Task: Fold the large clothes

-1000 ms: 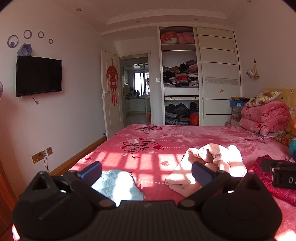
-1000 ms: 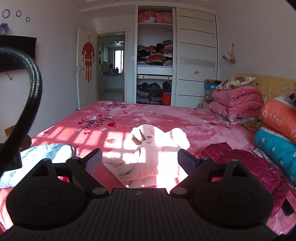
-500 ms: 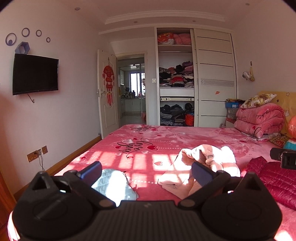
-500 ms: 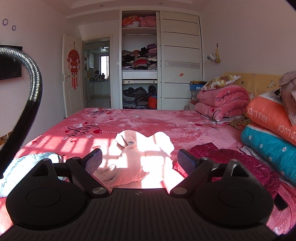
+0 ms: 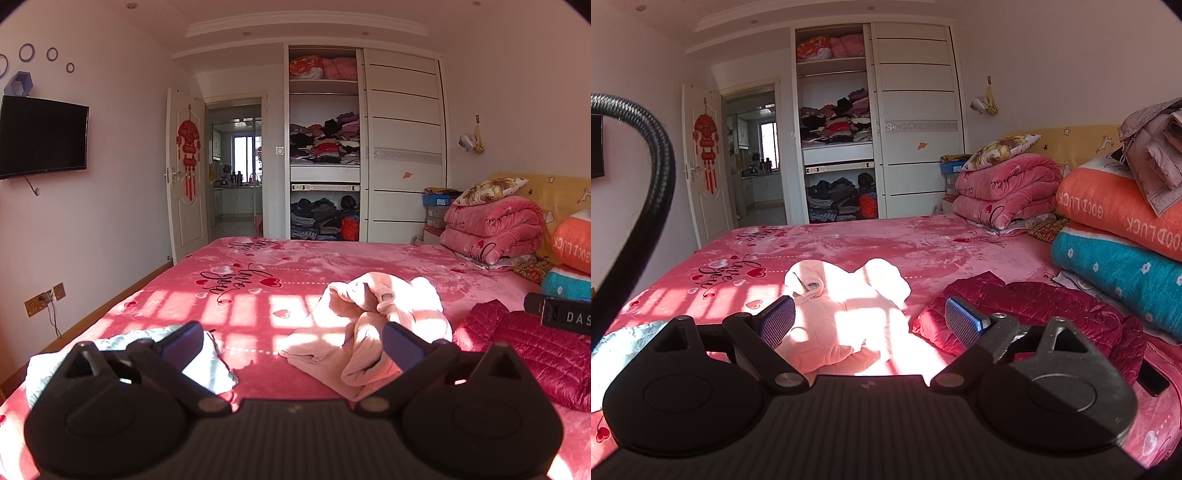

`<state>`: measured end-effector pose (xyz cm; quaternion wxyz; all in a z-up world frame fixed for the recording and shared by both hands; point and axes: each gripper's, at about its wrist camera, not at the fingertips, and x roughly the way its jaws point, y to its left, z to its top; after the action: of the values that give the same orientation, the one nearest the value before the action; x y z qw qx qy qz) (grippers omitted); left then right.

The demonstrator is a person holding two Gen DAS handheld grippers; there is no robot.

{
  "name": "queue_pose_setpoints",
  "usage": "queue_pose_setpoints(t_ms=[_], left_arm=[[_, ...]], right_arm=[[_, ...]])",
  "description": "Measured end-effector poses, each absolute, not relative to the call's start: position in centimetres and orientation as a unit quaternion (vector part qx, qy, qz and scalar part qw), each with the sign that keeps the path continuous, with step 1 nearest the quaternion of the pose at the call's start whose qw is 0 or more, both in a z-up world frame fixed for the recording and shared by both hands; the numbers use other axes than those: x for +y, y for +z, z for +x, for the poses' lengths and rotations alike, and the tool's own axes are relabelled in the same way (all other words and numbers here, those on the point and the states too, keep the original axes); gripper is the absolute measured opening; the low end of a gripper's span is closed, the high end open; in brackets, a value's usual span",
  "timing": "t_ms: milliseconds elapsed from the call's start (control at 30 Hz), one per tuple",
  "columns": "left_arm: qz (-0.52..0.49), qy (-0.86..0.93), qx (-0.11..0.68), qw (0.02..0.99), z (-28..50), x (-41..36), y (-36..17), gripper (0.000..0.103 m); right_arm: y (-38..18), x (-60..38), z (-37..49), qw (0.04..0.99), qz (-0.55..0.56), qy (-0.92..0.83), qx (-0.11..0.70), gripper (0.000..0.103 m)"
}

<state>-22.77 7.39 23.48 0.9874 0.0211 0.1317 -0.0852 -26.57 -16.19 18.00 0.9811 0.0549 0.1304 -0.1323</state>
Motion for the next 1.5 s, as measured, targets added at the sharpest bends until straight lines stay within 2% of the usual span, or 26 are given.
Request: queue_pose_setpoints(t_ms=[333, 467, 633, 700, 833, 1000, 1133, 1200, 1300, 1500], left_arm=[[0.031, -0.141, 0.157, 0.977, -17.5, 4.6, 17.6, 0.102], [0.036, -0.171, 0.164, 0.971, -14.9, 2.6, 15.6, 0.098], [0.057, -0.200, 0.163, 0.964, -12.2, -0.7, 13.6, 0.095], [0.066, -0.209, 0.163, 0.962, -11.1, -2.0, 12.8, 0.093], [0.084, -0.216, 0.168, 0.958, -8.5, -4.5, 11.3, 0.088], [0.097, -0.208, 0.184, 0.956, -5.3, -6.9, 9.4, 0.065], [0.109, -0.190, 0.198, 0.955, -3.2, -8.6, 8.5, 0.053], [0.111, -0.184, 0.206, 0.955, -2.5, -9.1, 8.3, 0.037], [0.094, -0.183, 0.204, 0.957, -2.9, -9.3, 8.8, 0.025], [0.080, -0.220, 0.193, 0.953, -6.0, -8.7, 10.1, 0.018]], right_arm=[[7.1, -18.4, -22.3, 0.967, 0.092, -0.154, 0.179, 0.103], [4.1, -19.4, -20.9, 0.963, 0.084, -0.157, 0.204, 0.103], [2.0, -21.1, -19.2, 0.957, 0.099, -0.160, 0.220, 0.090], [1.3, -21.5, -18.7, 0.954, 0.105, -0.160, 0.230, 0.082], [1.0, -22.6, -17.7, 0.950, 0.112, -0.161, 0.243, 0.081], [0.8, -23.0, -16.9, 0.947, 0.124, -0.151, 0.254, 0.082], [1.0, -24.0, -16.8, 0.946, 0.138, -0.145, 0.254, 0.084], [0.9, -24.4, -16.7, 0.944, 0.147, -0.147, 0.256, 0.084], [0.8, -24.9, -16.6, 0.940, 0.165, -0.148, 0.259, 0.084], [0.7, -26.5, -16.7, 0.933, 0.211, -0.147, 0.253, 0.084]])
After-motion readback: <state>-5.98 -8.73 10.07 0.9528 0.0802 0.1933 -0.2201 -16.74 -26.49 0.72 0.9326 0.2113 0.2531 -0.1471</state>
